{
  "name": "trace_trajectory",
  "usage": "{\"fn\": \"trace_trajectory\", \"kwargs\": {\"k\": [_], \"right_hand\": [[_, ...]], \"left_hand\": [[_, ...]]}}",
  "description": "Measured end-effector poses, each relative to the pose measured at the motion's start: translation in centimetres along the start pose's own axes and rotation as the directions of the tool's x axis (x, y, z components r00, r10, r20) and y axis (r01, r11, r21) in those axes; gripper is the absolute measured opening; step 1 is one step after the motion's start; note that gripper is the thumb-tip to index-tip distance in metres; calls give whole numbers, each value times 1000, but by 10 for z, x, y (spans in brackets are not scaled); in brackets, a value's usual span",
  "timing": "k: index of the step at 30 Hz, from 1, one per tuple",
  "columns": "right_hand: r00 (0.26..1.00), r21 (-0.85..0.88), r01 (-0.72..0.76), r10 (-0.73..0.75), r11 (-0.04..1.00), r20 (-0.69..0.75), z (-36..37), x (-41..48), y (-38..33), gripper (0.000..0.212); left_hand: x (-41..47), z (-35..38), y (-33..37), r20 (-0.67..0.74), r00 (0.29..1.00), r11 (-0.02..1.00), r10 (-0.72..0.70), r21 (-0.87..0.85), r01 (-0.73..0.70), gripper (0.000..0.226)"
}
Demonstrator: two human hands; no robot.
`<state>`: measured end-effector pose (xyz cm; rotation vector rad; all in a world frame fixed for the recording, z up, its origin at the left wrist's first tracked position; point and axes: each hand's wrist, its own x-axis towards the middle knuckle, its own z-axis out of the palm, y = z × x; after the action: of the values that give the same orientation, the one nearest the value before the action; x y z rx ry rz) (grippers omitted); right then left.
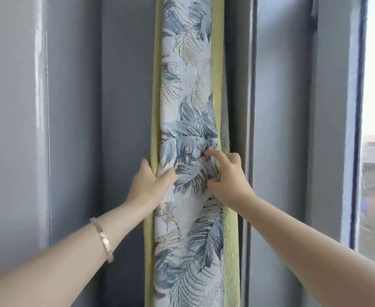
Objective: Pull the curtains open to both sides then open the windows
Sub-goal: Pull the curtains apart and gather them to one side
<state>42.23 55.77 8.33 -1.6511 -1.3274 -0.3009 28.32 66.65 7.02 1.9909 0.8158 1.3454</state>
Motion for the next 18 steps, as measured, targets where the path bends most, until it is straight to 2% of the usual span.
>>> {"fn": "trace_trajectory", "kwargs": {"k": [1,3,5,7,8,10,12,13,15,17,18], "right_hand": [[999,-70,-46,45,996,-19,-1,-7,1,65],[992,-306,-123,128,944,-1,1,-14,4,58],[976,-506,-150,210,850,63,1,-22,4,50],[950,-556,-183,292,811,112,1,-29,2,47],[939,-563,-194,318,803,130,0,-33,1,44],[925,-598,-195,349,778,152,-3,-39,-1,36],[901,-654,-211,404,726,158,-7,-44,-2,31],[883,-681,-233,444,694,151,-9,-49,-2,30],[847,-727,-261,512,635,144,-12,-58,2,30],[816,-759,-301,568,577,108,-19,-72,6,31],[800,-767,-321,593,556,95,-23,-78,8,31]], "left_hand": [[-7,0,-1,-46,999,996,-17,87,20,74],[-18,-1,-2,-102,995,946,-17,320,49,60],[-27,0,-1,-83,997,806,-7,589,54,65],[-28,6,0,-3,990,617,140,782,-85,78],[-28,10,4,75,967,539,244,818,-200,74],[-30,21,14,322,881,466,345,757,-459,43],[-34,32,27,580,779,469,239,633,-616,18],[-37,39,31,679,723,490,130,590,-642,15],[-41,52,39,791,608,576,-71,530,-622,17],[-46,67,43,855,505,653,-115,449,-610,21],[-48,71,46,869,487,674,-90,413,-613,21]]}}
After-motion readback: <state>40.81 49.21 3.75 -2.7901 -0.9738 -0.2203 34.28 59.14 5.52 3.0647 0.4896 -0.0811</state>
